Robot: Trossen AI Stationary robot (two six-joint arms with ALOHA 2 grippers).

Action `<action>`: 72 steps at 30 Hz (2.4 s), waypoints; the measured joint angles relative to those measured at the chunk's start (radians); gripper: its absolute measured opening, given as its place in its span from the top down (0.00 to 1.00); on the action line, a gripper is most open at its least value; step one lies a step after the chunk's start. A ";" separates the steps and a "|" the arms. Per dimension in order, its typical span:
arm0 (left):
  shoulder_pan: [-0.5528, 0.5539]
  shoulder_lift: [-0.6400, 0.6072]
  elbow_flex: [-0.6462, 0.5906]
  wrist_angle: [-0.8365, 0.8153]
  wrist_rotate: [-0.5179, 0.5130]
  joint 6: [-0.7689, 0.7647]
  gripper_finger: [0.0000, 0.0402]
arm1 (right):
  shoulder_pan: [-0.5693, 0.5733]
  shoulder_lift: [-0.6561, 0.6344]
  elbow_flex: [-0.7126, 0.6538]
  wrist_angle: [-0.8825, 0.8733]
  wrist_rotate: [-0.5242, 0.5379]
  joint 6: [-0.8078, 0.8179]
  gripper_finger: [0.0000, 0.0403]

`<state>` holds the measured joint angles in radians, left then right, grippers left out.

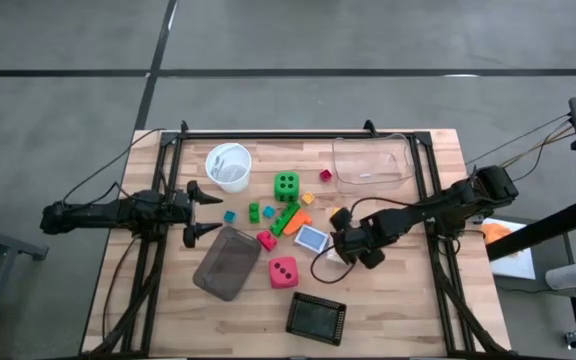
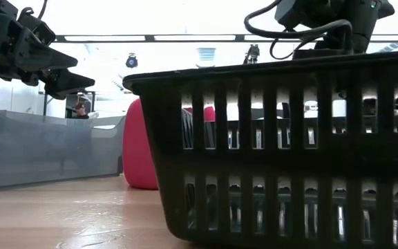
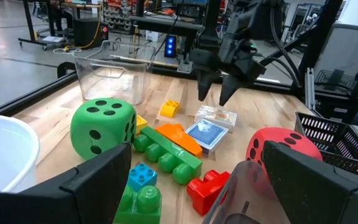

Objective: Pick & Place Toys
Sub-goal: Put the yellow deck of cards into the black bin

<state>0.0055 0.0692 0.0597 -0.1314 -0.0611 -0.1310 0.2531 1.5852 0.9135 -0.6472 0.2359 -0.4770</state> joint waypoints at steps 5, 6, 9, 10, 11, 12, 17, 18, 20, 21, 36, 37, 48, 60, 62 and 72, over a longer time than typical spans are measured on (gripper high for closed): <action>0.000 0.000 0.000 0.000 0.000 0.000 0.10 | 0.001 0.013 0.004 0.005 -0.020 -0.079 0.07; 0.000 0.000 0.000 0.000 0.000 0.000 0.10 | 0.002 0.024 0.005 0.004 -0.024 -0.095 0.07; 0.000 0.000 0.000 0.000 0.000 0.000 0.10 | 0.006 0.073 0.021 0.004 -0.036 -0.140 0.07; 0.000 0.000 0.000 0.000 -0.001 0.000 0.10 | 0.006 0.089 0.028 0.003 -0.036 -0.151 0.07; 0.000 0.000 0.000 0.000 0.000 0.000 0.10 | 0.006 0.106 0.037 0.001 -0.036 -0.158 0.07; 0.000 0.000 0.000 0.000 0.000 0.000 0.10 | 0.006 0.120 0.048 0.003 -0.036 -0.159 0.07; 0.000 0.000 0.000 0.000 0.000 0.000 0.10 | 0.006 0.153 0.089 -0.001 -0.036 -0.171 0.07; 0.000 0.000 0.000 0.000 0.000 0.000 0.10 | 0.006 0.156 0.092 -0.001 -0.036 -0.180 0.07; 0.000 0.000 0.000 0.000 0.000 0.000 0.10 | 0.006 0.161 0.095 -0.003 -0.036 -0.201 0.07; 0.000 0.000 0.000 0.000 0.000 0.000 0.10 | 0.006 0.166 0.095 -0.002 -0.036 -0.213 0.07; 0.000 0.000 0.000 0.000 0.000 0.000 0.10 | 0.008 0.212 0.099 -0.013 -0.080 -0.224 0.07; 0.000 0.000 0.000 0.000 0.000 0.000 0.10 | 0.010 0.211 0.099 -0.017 -0.081 -0.212 0.07; 0.000 0.000 0.000 0.000 0.000 0.000 0.10 | 0.029 0.211 0.097 -0.048 -0.137 -0.147 0.26; 0.000 0.000 0.000 0.000 0.000 -0.003 0.10 | 0.026 0.222 0.094 -0.008 -0.164 -0.145 0.12; 0.000 0.000 0.000 0.000 0.000 -0.003 0.10 | 0.026 0.236 0.095 -0.009 -0.165 -0.134 0.13; 0.000 0.000 0.000 0.000 -0.004 -0.003 0.10 | 0.026 0.248 0.096 0.004 -0.169 -0.033 0.29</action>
<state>0.0058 0.0692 0.0596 -0.1310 -0.0651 -0.1337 0.2794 1.8331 1.0091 -0.6436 0.0666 -0.5101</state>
